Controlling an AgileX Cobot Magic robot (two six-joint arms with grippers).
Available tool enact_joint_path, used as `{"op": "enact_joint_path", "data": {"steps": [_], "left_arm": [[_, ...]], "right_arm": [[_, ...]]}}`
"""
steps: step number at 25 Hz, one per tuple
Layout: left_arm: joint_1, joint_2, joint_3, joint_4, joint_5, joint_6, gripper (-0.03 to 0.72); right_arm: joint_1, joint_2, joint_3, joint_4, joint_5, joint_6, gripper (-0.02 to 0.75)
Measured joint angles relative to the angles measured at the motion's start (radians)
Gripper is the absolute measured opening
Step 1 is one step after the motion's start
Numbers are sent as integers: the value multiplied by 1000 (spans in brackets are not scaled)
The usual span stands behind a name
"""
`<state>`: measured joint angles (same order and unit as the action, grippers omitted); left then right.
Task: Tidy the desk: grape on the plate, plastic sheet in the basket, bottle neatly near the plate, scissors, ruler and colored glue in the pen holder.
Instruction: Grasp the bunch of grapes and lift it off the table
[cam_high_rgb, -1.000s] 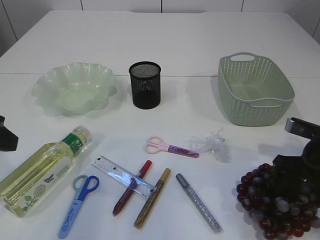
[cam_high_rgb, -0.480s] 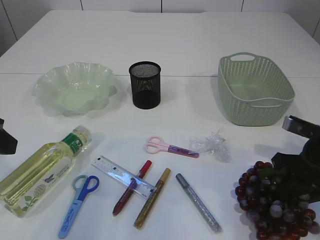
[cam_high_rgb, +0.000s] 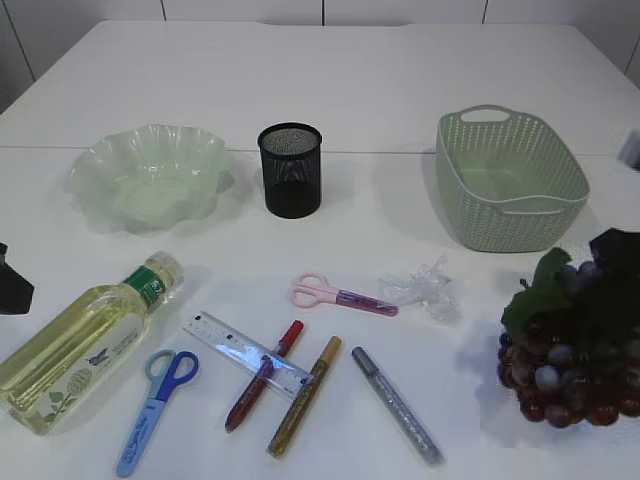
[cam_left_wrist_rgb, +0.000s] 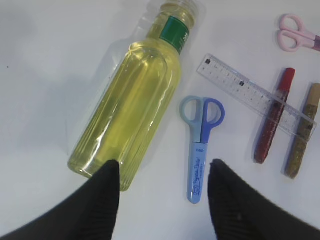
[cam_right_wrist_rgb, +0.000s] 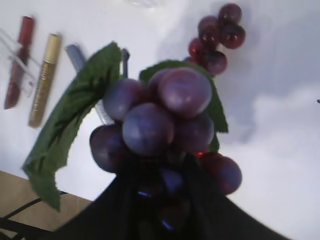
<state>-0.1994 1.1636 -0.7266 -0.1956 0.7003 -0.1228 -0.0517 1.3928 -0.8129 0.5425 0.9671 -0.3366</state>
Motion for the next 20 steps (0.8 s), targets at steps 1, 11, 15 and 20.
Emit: {"op": "enact_joint_path", "data": {"steps": [1,11,15,20], "left_arm": [[0,0,0,0,3,5,415],[0,0,0,-96,17,123,415],[0,0,0,-185,17,223,415],[0,0,0,-286,17,333,415]], "right_arm": [[0,-37,0,20,10,-4,190],[0,-212,-205,135,130,-14,183],[5,-212,-237,193,143,-14,183],[99,-210,-241,223,88,-17,183]]}}
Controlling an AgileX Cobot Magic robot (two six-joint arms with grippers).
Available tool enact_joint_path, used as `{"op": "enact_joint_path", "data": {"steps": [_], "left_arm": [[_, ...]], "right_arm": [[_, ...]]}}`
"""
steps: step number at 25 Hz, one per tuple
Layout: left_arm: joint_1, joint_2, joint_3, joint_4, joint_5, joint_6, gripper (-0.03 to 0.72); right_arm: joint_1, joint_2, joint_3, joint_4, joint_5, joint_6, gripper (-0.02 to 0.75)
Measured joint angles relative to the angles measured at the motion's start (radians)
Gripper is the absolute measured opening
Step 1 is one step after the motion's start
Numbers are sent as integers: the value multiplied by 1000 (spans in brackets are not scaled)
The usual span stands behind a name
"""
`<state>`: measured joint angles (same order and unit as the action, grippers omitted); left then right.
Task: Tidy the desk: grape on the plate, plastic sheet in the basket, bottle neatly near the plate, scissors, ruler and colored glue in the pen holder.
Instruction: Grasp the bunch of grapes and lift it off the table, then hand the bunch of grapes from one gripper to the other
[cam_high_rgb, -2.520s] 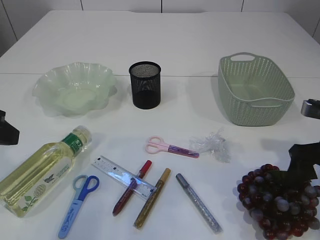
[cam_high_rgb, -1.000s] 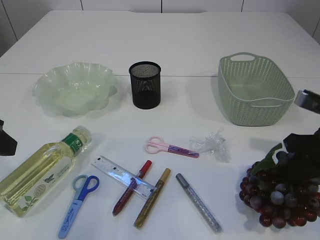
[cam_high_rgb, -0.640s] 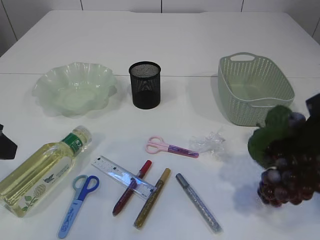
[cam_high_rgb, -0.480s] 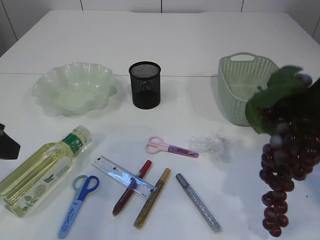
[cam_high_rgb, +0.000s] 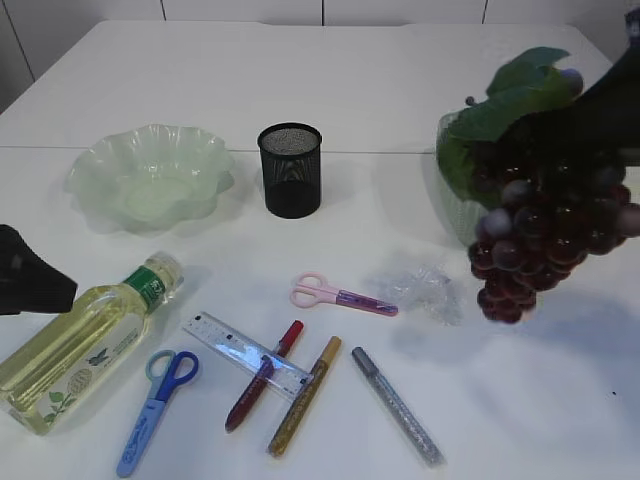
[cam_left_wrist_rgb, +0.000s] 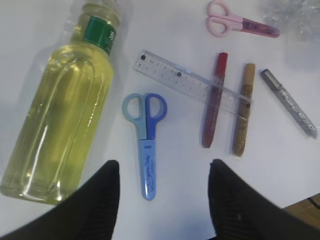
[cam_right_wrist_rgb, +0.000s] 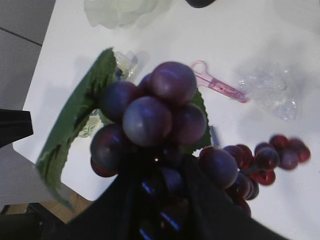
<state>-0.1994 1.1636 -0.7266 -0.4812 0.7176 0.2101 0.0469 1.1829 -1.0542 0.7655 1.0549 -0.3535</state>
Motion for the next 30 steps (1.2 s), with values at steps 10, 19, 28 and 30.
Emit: {"op": "enact_joint_path", "data": {"steps": [10,19,28,30], "left_arm": [[-53,0,0,-242,-4,316,415],[-213,2,0,-662,-75,941,415],[-261,38,0,-1143,-89,1503,545],[-261,52,0,-1202,-81,1577,587]], "right_arm": [[230,34,-7,96,-123,-4,183],[262,113,-161,124,-125,-6,183],[266,174,-277,166,-91,-12,183],[273,180,-292,190,-84,-23,183]]}}
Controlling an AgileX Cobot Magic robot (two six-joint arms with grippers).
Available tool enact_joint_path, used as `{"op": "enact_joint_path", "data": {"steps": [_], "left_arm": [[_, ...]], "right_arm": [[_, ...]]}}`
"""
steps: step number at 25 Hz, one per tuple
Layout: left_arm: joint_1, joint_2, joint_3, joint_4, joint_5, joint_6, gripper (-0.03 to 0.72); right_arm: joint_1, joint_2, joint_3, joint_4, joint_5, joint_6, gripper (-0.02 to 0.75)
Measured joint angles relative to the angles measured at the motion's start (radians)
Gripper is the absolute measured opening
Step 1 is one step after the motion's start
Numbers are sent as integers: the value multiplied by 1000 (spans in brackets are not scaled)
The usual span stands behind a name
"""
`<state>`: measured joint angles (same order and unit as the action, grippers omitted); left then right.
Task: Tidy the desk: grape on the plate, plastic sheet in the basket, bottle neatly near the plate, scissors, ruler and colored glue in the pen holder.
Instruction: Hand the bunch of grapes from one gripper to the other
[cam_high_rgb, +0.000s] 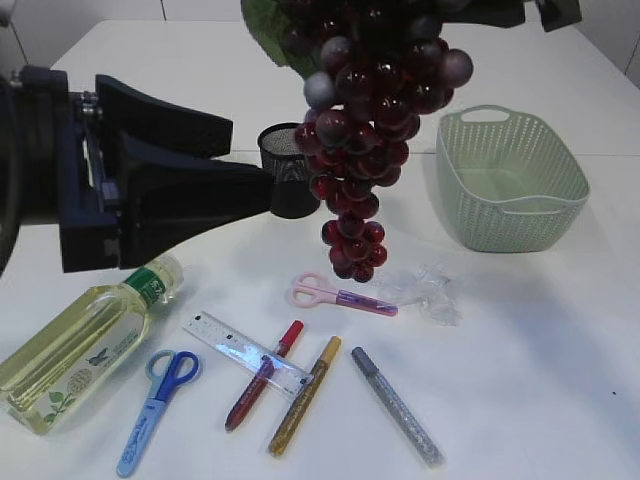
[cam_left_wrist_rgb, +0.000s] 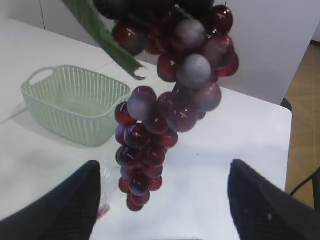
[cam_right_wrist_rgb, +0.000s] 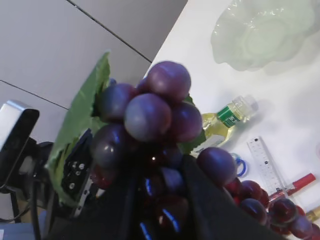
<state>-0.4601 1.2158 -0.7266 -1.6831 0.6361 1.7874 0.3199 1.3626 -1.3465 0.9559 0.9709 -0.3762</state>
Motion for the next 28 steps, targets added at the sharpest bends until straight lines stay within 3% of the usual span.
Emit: {"op": "enact_joint_path", "data": {"steps": [5,20,25,28], "left_arm": [[-2,38,0,-82,53,150,609],[-2,154,0,-90,133,232,601],[-2,155,0,-90,133,251,491],[-2,155,0,-90,133,253,321]], "right_arm": [[66,11,-8,20,-6,-23,183],[158,60,-8,107,-34,-52,182],[158,61,-8,107,-41,-54,183],[158,61,-8,97,-43,-54,183]]}}
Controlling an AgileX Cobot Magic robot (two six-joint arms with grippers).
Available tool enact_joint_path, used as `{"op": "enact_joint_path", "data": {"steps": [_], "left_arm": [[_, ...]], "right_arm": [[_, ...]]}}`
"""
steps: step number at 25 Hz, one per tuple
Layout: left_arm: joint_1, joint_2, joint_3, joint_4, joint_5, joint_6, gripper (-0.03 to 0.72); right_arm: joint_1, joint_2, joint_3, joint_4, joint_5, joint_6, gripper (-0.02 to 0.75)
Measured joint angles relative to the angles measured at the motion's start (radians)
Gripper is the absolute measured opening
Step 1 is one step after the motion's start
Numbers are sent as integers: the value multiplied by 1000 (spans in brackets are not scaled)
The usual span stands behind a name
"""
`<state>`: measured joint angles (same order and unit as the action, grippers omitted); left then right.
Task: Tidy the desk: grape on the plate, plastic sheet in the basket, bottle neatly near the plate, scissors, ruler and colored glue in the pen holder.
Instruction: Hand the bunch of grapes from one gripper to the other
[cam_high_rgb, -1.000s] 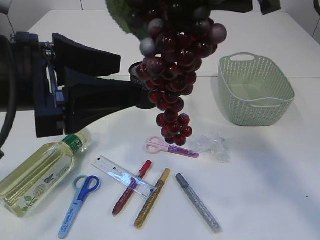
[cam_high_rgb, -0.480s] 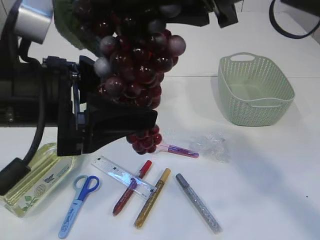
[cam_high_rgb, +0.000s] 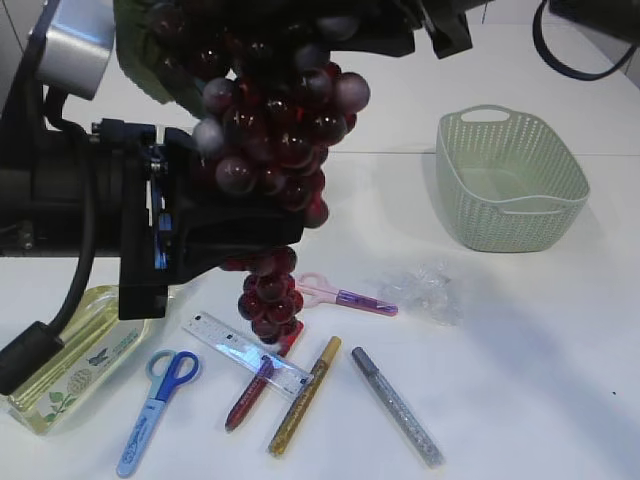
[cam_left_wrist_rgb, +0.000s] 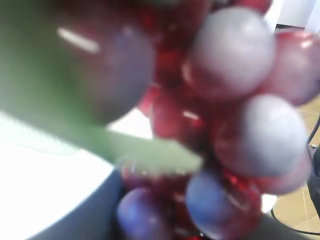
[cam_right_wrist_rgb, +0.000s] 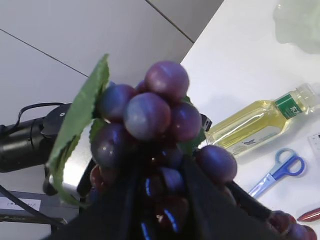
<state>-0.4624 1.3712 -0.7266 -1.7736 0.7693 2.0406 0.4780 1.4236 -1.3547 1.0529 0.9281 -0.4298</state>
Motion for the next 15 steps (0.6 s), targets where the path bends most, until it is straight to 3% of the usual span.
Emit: {"op": "enact_joint_path", "data": {"steps": [3,9,12,15], "left_arm": [[0,0,0,0,0,0,203],[0,0,0,0,0,1,172],[0,1,0,0,0,1,168],[0,1,0,0,0,2,167]], "right_arm": [[0,0,0,-6,0,-2,183],[0,0,0,-44,-5,-5,213],[0,0,0,-87,-7,-5,324],[0,0,-2,-129,-8,-7,493]]}}
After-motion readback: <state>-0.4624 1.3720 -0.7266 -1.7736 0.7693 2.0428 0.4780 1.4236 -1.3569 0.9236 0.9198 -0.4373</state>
